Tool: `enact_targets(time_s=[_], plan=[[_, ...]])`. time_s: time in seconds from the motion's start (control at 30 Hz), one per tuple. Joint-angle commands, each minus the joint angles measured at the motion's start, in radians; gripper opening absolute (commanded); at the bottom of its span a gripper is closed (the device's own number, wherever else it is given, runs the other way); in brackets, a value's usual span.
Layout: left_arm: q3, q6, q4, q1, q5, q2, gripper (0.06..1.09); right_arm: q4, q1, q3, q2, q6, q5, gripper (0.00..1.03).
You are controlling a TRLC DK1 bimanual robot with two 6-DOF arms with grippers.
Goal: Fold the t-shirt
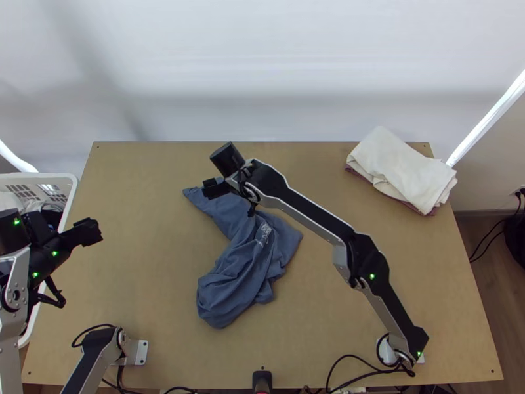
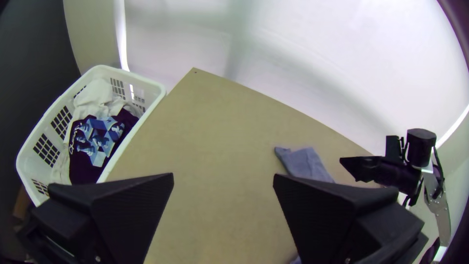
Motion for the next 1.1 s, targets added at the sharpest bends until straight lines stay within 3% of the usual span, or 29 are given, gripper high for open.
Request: enact_targets(time_s=[0.0, 0.23, 0.4, 0.53, 0.73, 0.77, 0.83, 0.87, 0.93, 1.07], plan=[[-0.02, 0.012, -0.012, 0.01, 0.008, -0.018, 1.05, -0.023, -0.008, 0.023, 0.057, 0.12, -0.041, 0.99], [-0.025, 0.012, -0.019, 0.019, 0.008, -0.033, 1.05, -0.094, -0.03, 0.022, 0.118, 0.252, -0.094, 0.96], [-0.031, 0.017, -0.021, 0.024, 0.008, -0.038, 1.05, -0.123, -0.045, 0.003, 0.123, 0.254, -0.093, 0.96], [-0.031, 0.02, -0.016, 0.022, 0.008, -0.03, 1.05, -0.138, -0.056, -0.009, 0.115, 0.252, -0.093, 0.84], [-0.029, 0.025, 0.001, 0.022, 0.008, -0.016, 1.05, -0.204, -0.065, -0.024, 0.116, 0.249, -0.107, 0.81], [-0.029, 0.026, 0.002, 0.021, 0.008, -0.013, 1.05, -0.219, -0.066, -0.024, 0.116, 0.243, -0.113, 0.74], [-0.029, 0.026, 0.005, 0.019, 0.008, -0.006, 1.05, -0.229, -0.068, -0.024, 0.113, 0.234, -0.114, 0.42], [-0.029, 0.026, 0.005, 0.017, 0.008, -0.004, 1.05, -0.227, -0.07, -0.026, 0.107, 0.218, -0.122, 0.31], [-0.029, 0.026, 0.011, 0.016, 0.01, -0.001, 1.05, -0.229, -0.07, -0.028, 0.103, 0.214, -0.154, 0.3], [-0.029, 0.026, 0.022, 0.014, 0.01, 0.007, 1.05, -0.232, -0.071, -0.021, 0.103, 0.188, -0.222, 0.16]])
